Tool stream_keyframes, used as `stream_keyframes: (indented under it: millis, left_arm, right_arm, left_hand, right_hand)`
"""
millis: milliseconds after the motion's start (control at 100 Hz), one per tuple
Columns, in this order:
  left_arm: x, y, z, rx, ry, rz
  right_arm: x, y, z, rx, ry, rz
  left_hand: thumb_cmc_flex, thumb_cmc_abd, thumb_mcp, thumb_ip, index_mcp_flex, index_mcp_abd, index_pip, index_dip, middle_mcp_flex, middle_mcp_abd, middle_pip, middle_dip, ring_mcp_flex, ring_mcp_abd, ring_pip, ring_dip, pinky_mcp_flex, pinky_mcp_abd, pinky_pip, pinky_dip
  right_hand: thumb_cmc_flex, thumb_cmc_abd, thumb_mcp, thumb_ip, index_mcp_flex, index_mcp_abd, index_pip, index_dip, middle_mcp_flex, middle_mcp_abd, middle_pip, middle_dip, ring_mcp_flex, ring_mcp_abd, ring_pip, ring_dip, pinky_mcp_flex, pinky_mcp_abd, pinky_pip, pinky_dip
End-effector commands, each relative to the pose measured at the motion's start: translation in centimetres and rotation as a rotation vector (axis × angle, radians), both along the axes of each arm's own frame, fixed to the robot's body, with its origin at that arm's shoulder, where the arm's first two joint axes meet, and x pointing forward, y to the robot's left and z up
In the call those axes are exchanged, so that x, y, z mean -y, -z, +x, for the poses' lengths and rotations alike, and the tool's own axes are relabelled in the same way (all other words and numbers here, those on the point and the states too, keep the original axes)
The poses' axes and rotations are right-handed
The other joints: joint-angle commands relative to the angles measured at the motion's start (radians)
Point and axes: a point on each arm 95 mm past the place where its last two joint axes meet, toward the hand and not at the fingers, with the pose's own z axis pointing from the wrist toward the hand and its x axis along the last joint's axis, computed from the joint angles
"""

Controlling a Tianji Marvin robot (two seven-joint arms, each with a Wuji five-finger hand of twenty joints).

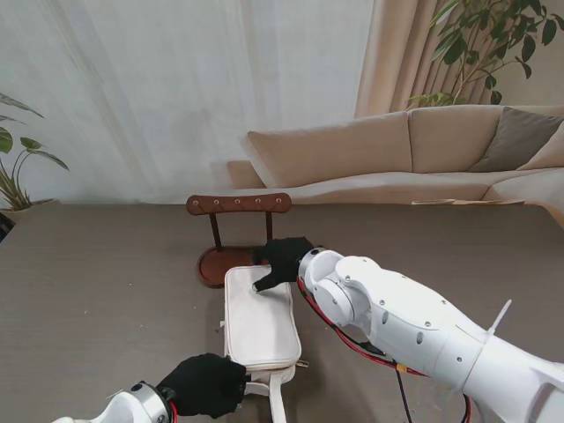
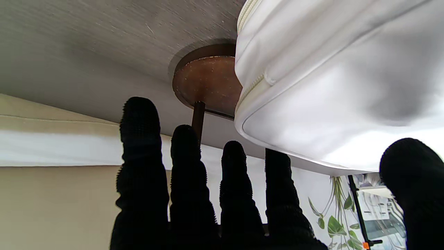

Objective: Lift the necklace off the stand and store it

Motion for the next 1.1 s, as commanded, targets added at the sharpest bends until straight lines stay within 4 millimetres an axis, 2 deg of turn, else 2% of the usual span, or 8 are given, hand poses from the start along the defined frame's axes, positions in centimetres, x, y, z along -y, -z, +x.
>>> stream_keyframes:
  millis: [0,170,330,460,690,900,1090]
  left_arm:
    - [0.0,0.8,-0.1,-0.032,0.004,0.012]
    - [0.3,1.7,0.3,-0.047,0.001,0.013]
    - [0.6,2.6,0.7,-0.055,-0.007,0.015]
    - [0.8,3.5,1.3,-0.024,-0.025,0.026]
    - [1.0,4.6,1.8,0.046,-0.077,0.064]
    - [0.7,4.9,1.6,0.096,-0.123,0.110]
    - [0.1,4.8,1.2,0.139,-0.165,0.160]
  right_arm:
    - [-0.4,0.0,0.2,-0.012,0.004,-0.012]
    - [-0.9,0.2,0.5,-0.041,0.013,-0.038]
    - [-0.9,0.7,0.5,-0.080,0.014,-0.053]
    - [-0.7,1.0,0.4,-0.104,0.018,-0.057]
    - [0.0,1.7,0.2,-0.141,0.031,-0.062]
    - [0.9,2.1,0.2,-0.167,0.045,-0.057]
    - [1.8,2.1,-0.2,-0.182,0.044,-0.057]
  left_hand:
    - [0.024,0.009,0.002,-0.014,0.023,-0.039,0.034,0.012,0.018,-0.006,0.005,-0.004,0.007,0.016,0.017,0.012,-0.022,-0.013,0.014,0.010]
    - [0.021,0.006,0.008,-0.015,0.027,-0.038,0.034,0.012,0.023,-0.007,0.005,-0.008,0.014,0.019,0.015,0.010,-0.016,-0.012,0.014,0.010]
    - [0.018,0.003,0.013,-0.016,0.029,-0.036,0.035,0.012,0.028,-0.006,0.007,-0.011,0.022,0.018,0.016,0.009,-0.008,-0.009,0.014,0.009]
    - [0.011,-0.002,0.022,-0.018,0.033,-0.037,0.035,0.011,0.035,-0.008,0.009,-0.014,0.031,0.018,0.019,0.009,0.009,-0.007,0.015,0.007]
    - [0.001,-0.008,0.035,-0.022,0.039,-0.042,0.036,0.009,0.042,-0.011,0.009,-0.023,0.039,0.014,0.020,0.006,0.026,-0.003,0.018,0.004]
    - [-0.008,-0.012,0.046,-0.026,0.044,-0.043,0.036,0.008,0.046,-0.013,0.011,-0.029,0.047,0.012,0.018,0.002,0.037,0.003,0.019,-0.001]
    - [-0.013,-0.014,0.052,-0.029,0.046,-0.046,0.037,0.009,0.049,-0.014,0.014,-0.032,0.049,0.011,0.017,0.000,0.043,-0.001,0.020,-0.004]
  right_hand:
    - [-0.042,0.030,-0.048,0.024,-0.034,0.035,0.018,-0.006,-0.028,0.040,0.015,0.005,0.001,0.006,0.009,0.005,-0.479,0.020,-0.010,0.010]
    - [-0.044,0.037,-0.051,0.028,-0.034,0.064,0.036,-0.010,-0.032,0.047,0.019,0.006,0.008,0.005,0.015,0.007,-0.474,0.017,-0.004,0.013]
    - [-0.018,0.027,-0.006,0.030,0.069,0.040,0.098,0.006,0.046,0.034,0.056,0.020,0.064,-0.006,0.062,0.030,-0.457,0.012,0.022,0.022]
    - [-0.002,0.002,0.109,0.017,0.194,0.008,0.172,0.074,0.158,0.008,0.096,0.054,0.147,-0.023,0.129,0.074,-0.429,0.006,0.062,0.029]
    - [0.013,-0.011,0.194,0.005,0.345,-0.012,0.247,0.160,0.332,-0.021,0.139,0.125,0.271,-0.045,0.230,0.143,-0.378,-0.006,0.144,0.044]
    - [0.026,-0.012,0.227,0.004,0.405,-0.013,0.268,0.182,0.400,-0.024,0.150,0.144,0.322,-0.051,0.262,0.162,-0.351,-0.009,0.176,0.049]
    - [0.023,-0.004,0.238,0.002,0.413,-0.013,0.264,0.190,0.422,-0.025,0.140,0.152,0.340,-0.055,0.269,0.169,-0.344,-0.012,0.190,0.048]
